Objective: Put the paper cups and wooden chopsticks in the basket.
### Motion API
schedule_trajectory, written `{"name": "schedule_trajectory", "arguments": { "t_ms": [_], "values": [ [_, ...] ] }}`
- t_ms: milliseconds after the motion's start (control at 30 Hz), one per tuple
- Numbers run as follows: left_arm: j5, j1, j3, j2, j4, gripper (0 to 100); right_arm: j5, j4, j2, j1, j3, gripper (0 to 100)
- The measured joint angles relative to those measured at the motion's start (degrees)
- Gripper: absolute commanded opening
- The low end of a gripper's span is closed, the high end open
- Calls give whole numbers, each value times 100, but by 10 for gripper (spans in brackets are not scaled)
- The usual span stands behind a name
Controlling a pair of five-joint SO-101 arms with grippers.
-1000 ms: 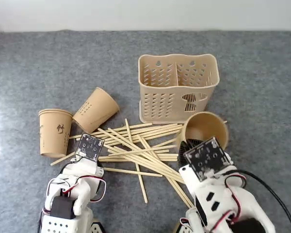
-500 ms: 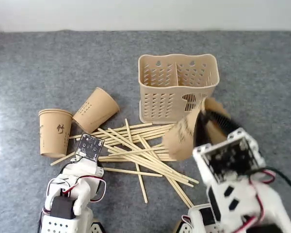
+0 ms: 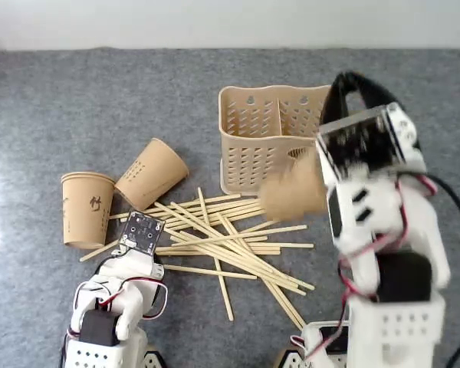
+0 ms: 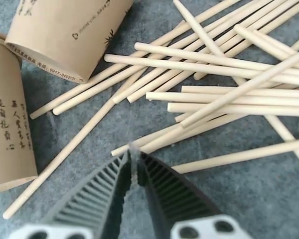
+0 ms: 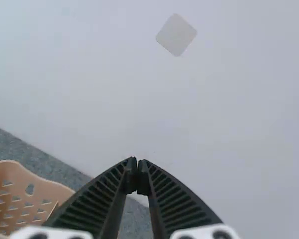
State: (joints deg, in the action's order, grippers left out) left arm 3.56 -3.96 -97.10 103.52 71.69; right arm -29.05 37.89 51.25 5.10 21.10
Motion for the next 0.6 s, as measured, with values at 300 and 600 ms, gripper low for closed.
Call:
{"name": "schedule_trajectory", "arguments": {
  "t_ms": [300,600],
  "values": [
    [0,0,0,0,0,23,0,-774,-730,-185,0,9],
    [0,0,0,0,0,23,712,2110,88,-167,0,9]
  ]
}}
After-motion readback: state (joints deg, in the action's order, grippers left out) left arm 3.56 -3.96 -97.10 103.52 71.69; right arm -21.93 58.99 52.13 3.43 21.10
